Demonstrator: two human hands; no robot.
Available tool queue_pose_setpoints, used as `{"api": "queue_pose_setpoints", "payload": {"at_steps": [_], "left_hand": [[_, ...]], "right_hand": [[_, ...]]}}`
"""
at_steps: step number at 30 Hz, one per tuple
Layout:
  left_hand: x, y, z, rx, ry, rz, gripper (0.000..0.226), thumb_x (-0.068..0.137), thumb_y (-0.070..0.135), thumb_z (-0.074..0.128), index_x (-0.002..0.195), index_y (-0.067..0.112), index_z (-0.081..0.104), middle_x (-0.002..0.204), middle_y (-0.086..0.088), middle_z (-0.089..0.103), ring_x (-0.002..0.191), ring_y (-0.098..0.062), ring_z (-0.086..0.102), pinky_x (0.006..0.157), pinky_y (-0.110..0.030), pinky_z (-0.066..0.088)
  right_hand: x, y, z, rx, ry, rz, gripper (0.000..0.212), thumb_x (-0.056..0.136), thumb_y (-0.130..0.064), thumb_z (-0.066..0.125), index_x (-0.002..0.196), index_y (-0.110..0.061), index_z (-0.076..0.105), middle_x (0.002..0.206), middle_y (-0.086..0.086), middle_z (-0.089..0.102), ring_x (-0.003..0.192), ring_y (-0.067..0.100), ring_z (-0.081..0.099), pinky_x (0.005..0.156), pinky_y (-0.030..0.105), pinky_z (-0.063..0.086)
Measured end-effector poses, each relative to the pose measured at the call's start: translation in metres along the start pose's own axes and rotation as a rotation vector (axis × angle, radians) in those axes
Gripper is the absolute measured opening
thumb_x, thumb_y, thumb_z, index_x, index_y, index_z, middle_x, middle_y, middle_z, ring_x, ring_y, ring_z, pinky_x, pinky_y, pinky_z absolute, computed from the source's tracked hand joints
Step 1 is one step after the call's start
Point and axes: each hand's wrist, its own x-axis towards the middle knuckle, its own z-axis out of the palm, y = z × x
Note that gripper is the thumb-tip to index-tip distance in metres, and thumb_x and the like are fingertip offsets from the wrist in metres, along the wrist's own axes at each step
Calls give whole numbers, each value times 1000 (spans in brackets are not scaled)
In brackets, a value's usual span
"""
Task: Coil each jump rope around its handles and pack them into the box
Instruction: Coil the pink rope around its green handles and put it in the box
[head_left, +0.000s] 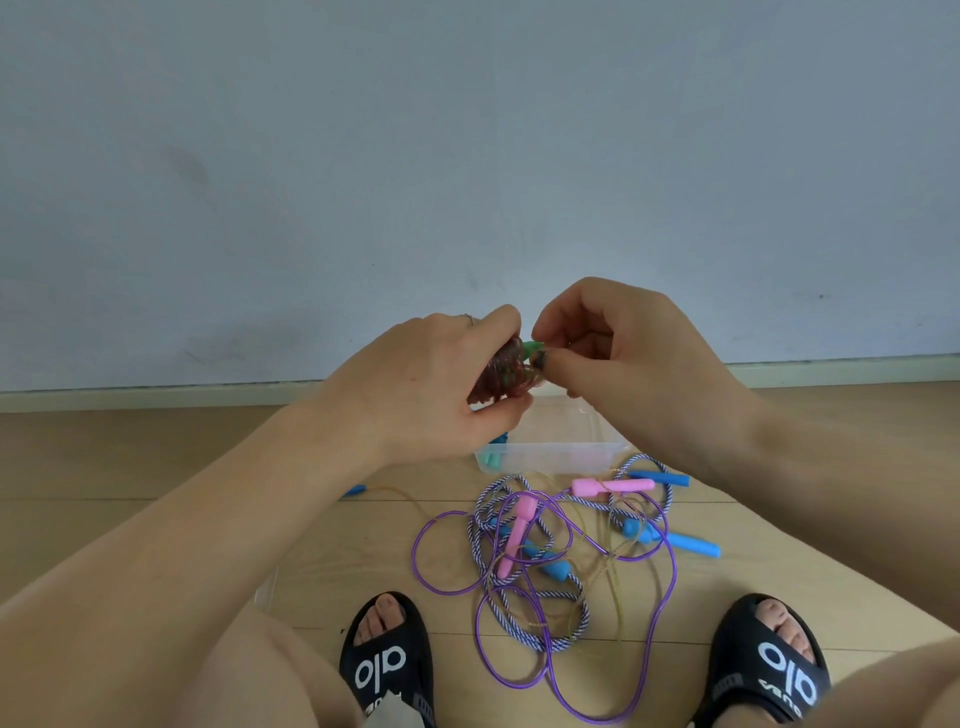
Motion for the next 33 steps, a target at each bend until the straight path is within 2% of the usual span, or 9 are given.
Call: {"api": "queue_pose_setpoints", "payload": {"at_steps": [3,6,11,15,18,22,27,31,33], "left_hand": [[0,0,0,-3,-16,1,32,80,50,56,92,22,45,62,7,48,57,-15,48,51,-33,37],[1,-1,-1,-32,-36,-13,32,80,50,59,89,21,48,61,5,52,56,-14,50,50,-34,38],[-2,3,-3,-49,-18,-72,46,75,73,55,80,28,46,59,7,53,55,-10,50,49,-29,37],[-2,0,-6,-43,114,-83,45,82,68,47,79,23,52,53,3,47,51,-15,48,47,-32,36],[-5,0,-5,69,179,-67,44,82,65,46,78,22,48,50,3,40,49,-21,44,46,-31,32],[-6,1,-4,172,219,-36,39,81,61,51,76,22,44,49,7,27,45,-25,38,43,-29,33],[-3,1,-5,219,212,-51,43,77,66,48,73,24,39,47,7,30,44,-23,37,43,-26,30],[1,0,-6,221,175,-93,54,75,77,41,76,24,52,49,5,41,48,-19,43,46,-27,28],[4,0,-6,205,167,-90,53,77,77,40,83,28,59,49,6,40,50,-19,44,48,-28,27]], "right_hand": [[3,-4,-4,0,-67,-26,19,86,-2,60,91,-20,64,83,0,70,71,17,66,69,29,55],[10,-6,-9,20,-132,-5,16,88,1,60,94,-13,64,84,8,71,66,17,65,70,31,55],[15,-8,-11,29,-178,-1,11,89,-1,61,94,-10,65,80,4,70,65,12,64,69,25,55],[14,-11,-11,-19,-179,-47,11,92,-9,61,99,-15,68,82,-2,71,66,8,65,69,20,55],[10,-11,-11,-137,-196,-72,12,93,-16,60,99,-22,69,75,-9,69,64,4,64,66,19,52],[8,-11,-7,-153,-174,-92,13,89,-13,63,95,-23,67,78,-7,68,67,7,63,66,23,53],[8,-7,-5,-138,-213,-84,16,89,-9,62,99,-22,64,78,-10,65,63,2,59,62,15,48],[6,-8,-5,-168,-188,-134,17,91,-9,58,99,-22,63,80,-4,67,69,12,60,64,24,50],[8,-9,-6,-160,-171,-142,19,92,-7,56,99,-23,64,83,-2,68,70,13,61,68,28,51]]}}
